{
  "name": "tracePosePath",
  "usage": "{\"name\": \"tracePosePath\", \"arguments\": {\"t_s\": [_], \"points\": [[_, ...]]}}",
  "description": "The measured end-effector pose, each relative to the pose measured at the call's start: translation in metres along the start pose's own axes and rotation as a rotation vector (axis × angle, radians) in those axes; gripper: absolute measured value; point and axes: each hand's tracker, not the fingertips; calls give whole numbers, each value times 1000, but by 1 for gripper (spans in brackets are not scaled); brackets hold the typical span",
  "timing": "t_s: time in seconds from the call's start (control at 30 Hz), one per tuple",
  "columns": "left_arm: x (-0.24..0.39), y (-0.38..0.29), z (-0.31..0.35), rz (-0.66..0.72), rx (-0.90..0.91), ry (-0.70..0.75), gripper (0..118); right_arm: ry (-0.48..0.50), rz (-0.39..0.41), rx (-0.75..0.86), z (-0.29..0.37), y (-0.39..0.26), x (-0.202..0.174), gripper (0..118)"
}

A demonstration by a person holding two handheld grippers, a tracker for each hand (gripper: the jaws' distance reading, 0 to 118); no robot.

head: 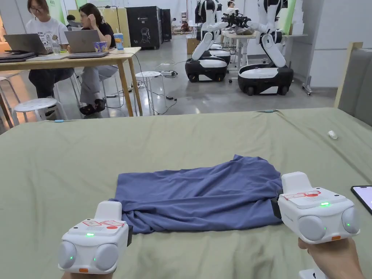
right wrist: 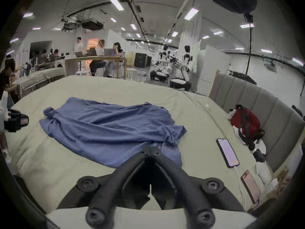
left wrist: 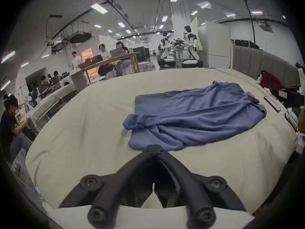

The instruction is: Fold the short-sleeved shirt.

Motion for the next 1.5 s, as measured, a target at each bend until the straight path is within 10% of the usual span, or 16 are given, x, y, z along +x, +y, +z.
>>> {"name": "tracePosePath", "arguments": {"t_s": [0.17, 0.27, 0.33, 0.73, 0.8, 0.9, 1.13, 1.2, 1.27, 1.3, 1.5], "points": [[-8, 10, -14, 21, -11, -5, 0, 21, 6, 8, 3, 5, 0, 0], [-20, 20, -43, 66, -42, 3, 63, 48, 11, 11, 0, 5, 1, 0], [-25, 25, -66, 40, -97, 10, 76, 49, 11, 13, 0, 5, 1, 0], [-38, 13, -136, 122, -246, -19, 75, 51, 22, -27, -21, -6, 15, 0], [-34, 13, -133, 112, -241, -24, 60, 46, 18, -42, -26, -7, 17, 0], [-20, 16, -123, 40, -218, 0, 5, 41, 12, -53, -34, -9, 17, 0], [-16, 25, -109, -8, -196, -2, 5, 55, -26, -113, -60, 1, 38, 0], [-18, 28, -108, -8, -190, -8, 5, 89, -53, -198, -84, 4, 53, 28], [-20, 30, -107, 3, -187, -13, 5, 62, -66, -211, -102, 2, 60, 103], [-20, 32, -106, 8, -184, -19, 5, 53, -68, -229, -112, -1, 63, 117], [-17, 37, -106, -2, -162, -18, 5, 44, -137, -346, -149, -14, 75, 92]]}}
